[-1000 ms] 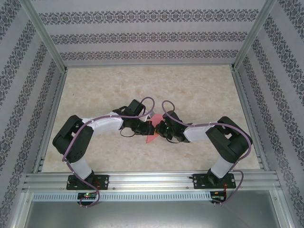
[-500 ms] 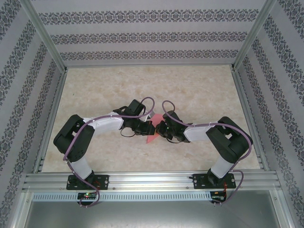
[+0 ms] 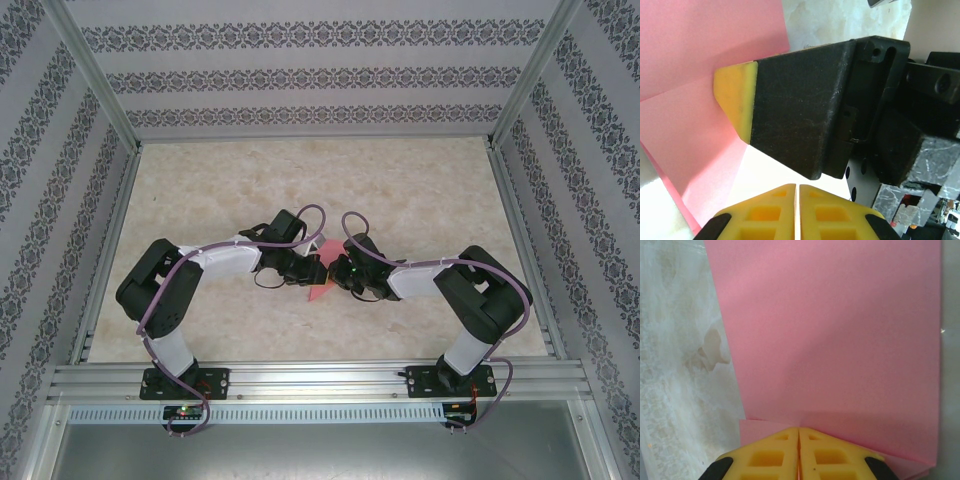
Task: Fold a paper plane with a square sheet of paper (pick it up from the middle)
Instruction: Third fold the triangle at the center of the table.
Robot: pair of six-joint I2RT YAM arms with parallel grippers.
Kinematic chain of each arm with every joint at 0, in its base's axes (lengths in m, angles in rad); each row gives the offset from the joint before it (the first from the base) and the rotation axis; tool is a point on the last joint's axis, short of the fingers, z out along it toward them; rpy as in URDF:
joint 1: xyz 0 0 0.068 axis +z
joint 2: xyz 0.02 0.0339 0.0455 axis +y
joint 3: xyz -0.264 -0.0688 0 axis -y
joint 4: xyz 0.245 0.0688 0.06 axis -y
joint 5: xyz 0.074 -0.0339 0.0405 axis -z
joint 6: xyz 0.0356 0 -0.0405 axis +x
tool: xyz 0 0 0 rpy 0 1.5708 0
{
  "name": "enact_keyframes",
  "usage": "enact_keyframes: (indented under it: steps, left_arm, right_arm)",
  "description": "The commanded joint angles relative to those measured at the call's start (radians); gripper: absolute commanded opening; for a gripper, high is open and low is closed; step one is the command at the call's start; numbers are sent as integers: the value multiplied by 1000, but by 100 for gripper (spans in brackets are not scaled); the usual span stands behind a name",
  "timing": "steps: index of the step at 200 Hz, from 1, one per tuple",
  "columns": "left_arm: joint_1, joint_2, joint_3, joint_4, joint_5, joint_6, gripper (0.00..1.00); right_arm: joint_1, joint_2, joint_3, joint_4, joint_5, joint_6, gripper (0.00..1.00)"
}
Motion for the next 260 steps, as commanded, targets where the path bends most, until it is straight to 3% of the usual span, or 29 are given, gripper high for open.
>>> enact_keyframes:
  steps: [1,68,95,132,193,260]
  left_arm:
    - [-37,75,-13,98,-32,5,12]
    - [-38,-28,-44,54,-7,24,8]
    - [-37,-66,-72,10,-59,29,6]
    - [-37,-132,-134,78,-113,-34,5]
    - [-38,-49,-97,139,3,-40,7]
    - [-38,16,-82,139,-14,-32,8]
  right_arm:
    - [10,24,-20,-98,39,-1,10]
    - [9,18,-34,-92,45,4,10]
    - [9,21,-29,-90,45,5,9]
    - [6,18,-29,-93,45,7,10]
    - [7,13,-30,-92,44,7,10]
    - [7,34,-31,-79,33,15,10]
